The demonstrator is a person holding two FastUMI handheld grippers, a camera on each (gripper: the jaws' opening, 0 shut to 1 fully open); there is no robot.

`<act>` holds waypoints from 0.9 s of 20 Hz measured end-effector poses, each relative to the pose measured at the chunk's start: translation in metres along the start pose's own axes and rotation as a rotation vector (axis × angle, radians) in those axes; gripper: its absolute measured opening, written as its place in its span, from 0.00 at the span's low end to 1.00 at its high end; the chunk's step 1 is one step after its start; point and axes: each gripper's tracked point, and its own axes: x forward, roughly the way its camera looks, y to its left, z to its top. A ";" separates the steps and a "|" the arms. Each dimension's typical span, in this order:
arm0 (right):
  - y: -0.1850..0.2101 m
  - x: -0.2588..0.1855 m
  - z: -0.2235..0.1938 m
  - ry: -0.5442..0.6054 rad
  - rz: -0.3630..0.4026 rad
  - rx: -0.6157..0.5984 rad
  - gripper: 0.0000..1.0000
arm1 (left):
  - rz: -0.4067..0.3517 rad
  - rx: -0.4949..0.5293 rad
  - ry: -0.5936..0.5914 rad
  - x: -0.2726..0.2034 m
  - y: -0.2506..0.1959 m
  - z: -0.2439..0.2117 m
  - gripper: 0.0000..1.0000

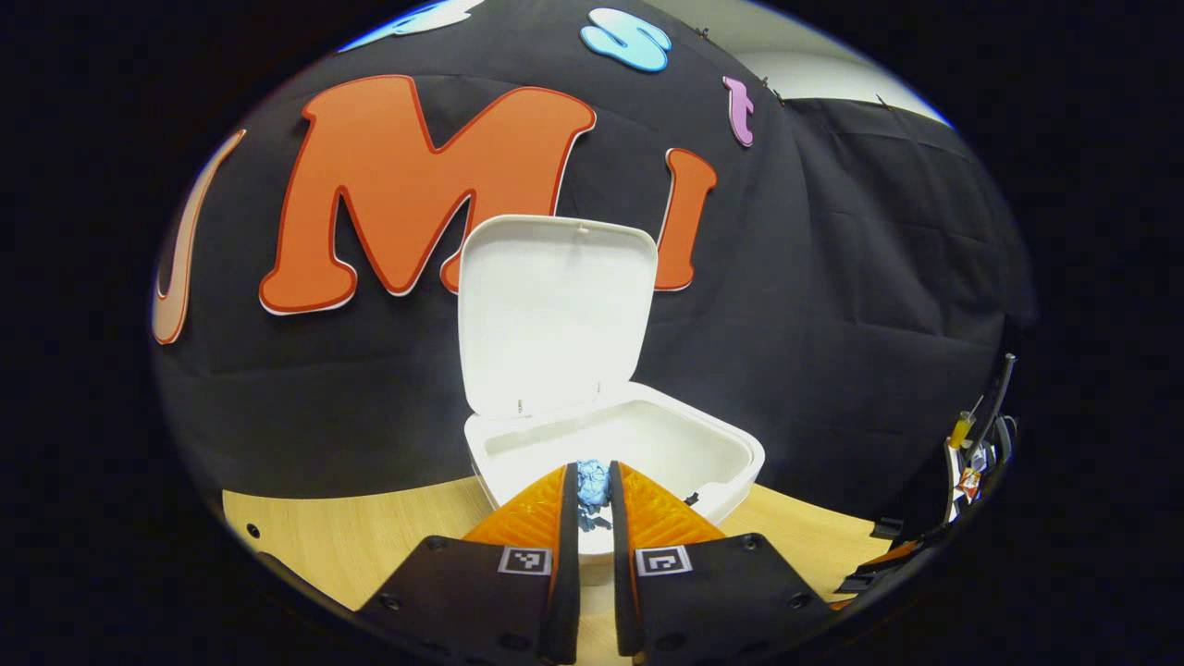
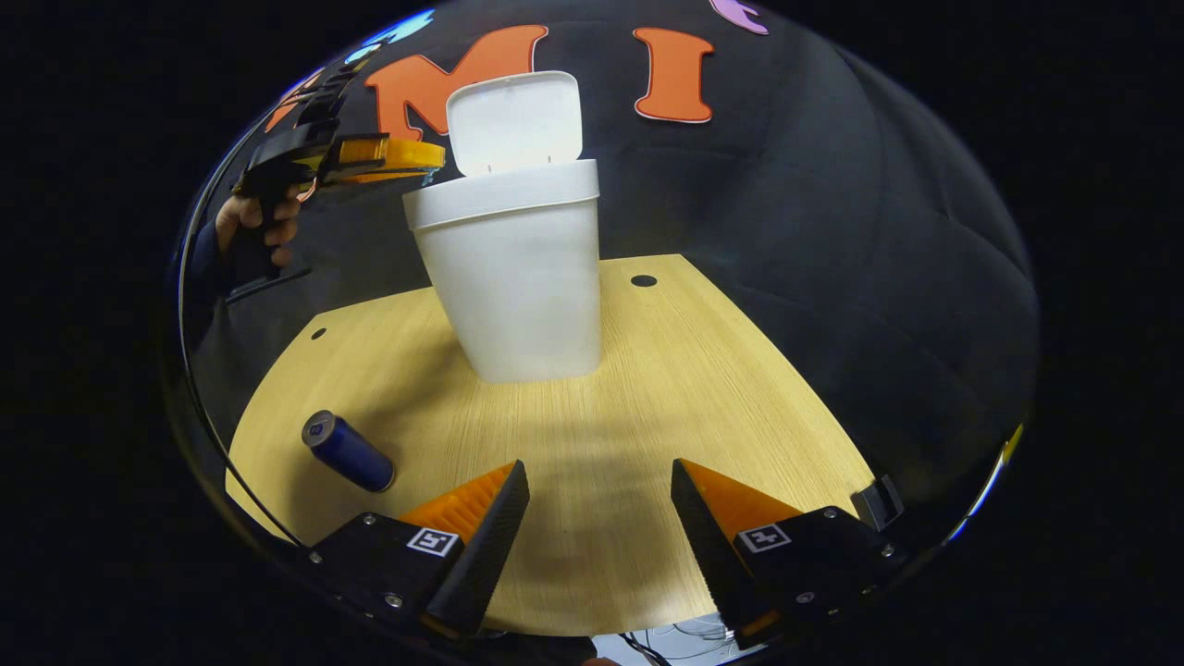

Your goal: Press the lid of the desktop garbage bin to open it, pick up the crumpled paper on the desktop and throw it into the bin, then pick up the pop can on the desktop and drop it into the bin, and finally close the garbage bin lid.

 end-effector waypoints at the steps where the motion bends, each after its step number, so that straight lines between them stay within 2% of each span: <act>1: -0.002 0.001 -0.001 0.005 0.003 0.004 0.94 | 0.002 0.005 0.005 0.003 -0.001 -0.002 0.19; 7: -0.003 0.008 0.002 0.008 0.022 0.026 0.94 | 0.002 0.012 0.035 0.009 -0.005 -0.011 0.25; 13: 0.011 0.011 0.009 0.008 0.064 0.022 0.94 | 0.010 0.019 -0.003 -0.002 -0.001 -0.001 0.51; 18: 0.035 0.014 0.016 0.003 0.118 -0.011 0.94 | 0.044 0.011 -0.039 -0.029 0.015 0.008 0.77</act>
